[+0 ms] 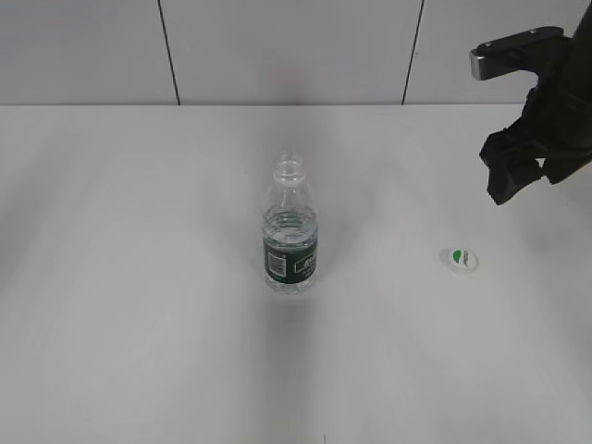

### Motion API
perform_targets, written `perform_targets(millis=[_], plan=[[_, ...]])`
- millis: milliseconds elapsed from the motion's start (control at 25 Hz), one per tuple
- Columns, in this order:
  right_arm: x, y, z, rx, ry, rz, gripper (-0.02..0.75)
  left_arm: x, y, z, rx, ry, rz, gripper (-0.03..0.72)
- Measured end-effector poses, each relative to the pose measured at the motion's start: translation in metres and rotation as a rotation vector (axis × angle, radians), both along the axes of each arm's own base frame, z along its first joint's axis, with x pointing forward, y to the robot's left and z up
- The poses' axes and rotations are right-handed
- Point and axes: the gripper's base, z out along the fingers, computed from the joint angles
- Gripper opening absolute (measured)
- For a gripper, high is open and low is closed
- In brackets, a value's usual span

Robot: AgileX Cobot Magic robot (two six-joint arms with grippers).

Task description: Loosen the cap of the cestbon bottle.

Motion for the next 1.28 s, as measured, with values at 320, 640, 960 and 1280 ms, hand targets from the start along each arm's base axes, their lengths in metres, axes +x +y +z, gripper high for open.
perform_targets(millis=[320, 640, 960, 1280], plan=[[-0.001, 0.003, 0.0, 0.036, 0.009, -0.015, 0.565, -0.095, 0.005, 0.047, -0.027, -0.193, 0.007, 0.439], [-0.004, 0.003, 0.017, 0.065, -0.055, -0.018, 0.565, -0.171, 0.01, 0.05, -0.043, -0.237, 0.017, 0.439], [-0.017, -0.003, 0.053, 0.076, -0.186, -0.006, 0.565, -0.217, 0.01, 0.002, -0.068, -0.184, 0.009, 0.439], [-0.034, -0.008, 0.085, 0.097, -0.282, -0.004, 0.565, -0.248, 0.009, -0.054, -0.101, -0.25, -0.013, 0.439]])
